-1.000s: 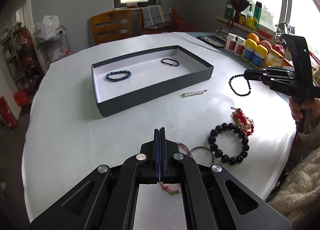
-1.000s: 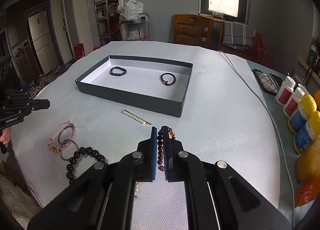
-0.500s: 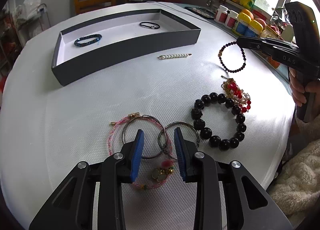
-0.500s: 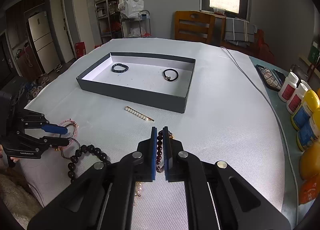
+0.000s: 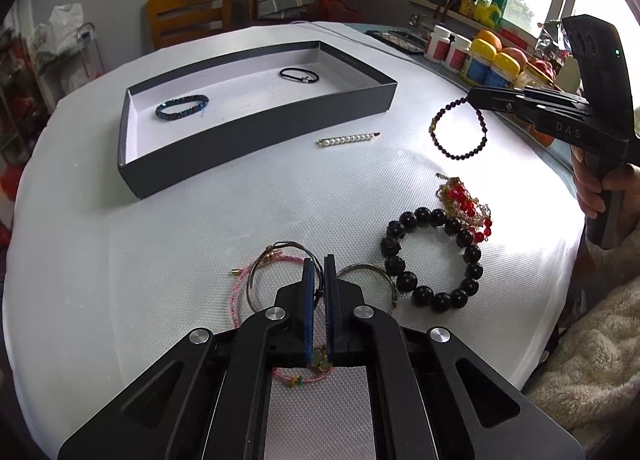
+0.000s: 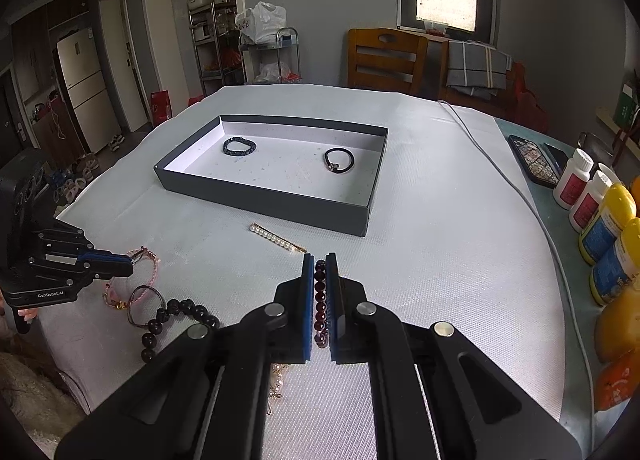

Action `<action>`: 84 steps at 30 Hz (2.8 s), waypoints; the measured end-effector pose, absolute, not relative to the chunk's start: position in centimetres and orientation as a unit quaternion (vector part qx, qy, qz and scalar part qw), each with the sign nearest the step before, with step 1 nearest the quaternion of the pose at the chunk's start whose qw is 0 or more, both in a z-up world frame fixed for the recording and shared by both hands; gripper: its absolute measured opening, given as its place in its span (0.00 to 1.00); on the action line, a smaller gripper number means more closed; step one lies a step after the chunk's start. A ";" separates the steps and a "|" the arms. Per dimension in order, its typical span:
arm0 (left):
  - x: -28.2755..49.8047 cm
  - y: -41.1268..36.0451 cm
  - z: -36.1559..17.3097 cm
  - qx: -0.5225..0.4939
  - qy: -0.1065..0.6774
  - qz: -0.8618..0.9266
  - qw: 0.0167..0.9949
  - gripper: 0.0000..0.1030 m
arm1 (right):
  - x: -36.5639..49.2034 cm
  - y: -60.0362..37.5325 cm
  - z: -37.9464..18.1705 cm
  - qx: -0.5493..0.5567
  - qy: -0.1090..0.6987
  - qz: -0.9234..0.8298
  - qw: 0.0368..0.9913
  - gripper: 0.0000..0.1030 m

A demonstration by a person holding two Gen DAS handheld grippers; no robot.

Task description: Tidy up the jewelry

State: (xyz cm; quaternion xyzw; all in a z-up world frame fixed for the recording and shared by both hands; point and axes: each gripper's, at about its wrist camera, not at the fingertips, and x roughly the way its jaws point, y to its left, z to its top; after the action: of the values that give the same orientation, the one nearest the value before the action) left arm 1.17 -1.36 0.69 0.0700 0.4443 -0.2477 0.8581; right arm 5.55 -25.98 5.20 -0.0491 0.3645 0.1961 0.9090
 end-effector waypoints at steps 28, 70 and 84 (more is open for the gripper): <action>17.0 -0.9 3.9 0.092 0.411 -0.161 0.893 0.05 | 17.7 -20.4 7.8 -0.021 0.333 0.220 0.917 0.05; 16.0 1.4 3.2 0.036 0.429 -0.151 0.890 0.49 | 18.7 -21.7 3.7 -0.013 0.372 0.157 0.915 0.49; 9.3 2.3 5.5 0.032 0.385 -0.144 0.911 0.82 | 13.1 -23.2 6.4 -0.010 0.361 0.155 0.920 0.91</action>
State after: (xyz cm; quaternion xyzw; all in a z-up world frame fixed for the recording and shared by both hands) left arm 9.35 2.31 5.49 0.0325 0.3852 -0.1436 0.9110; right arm 13.08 -23.16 6.44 -0.0096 0.3612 0.1546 0.9195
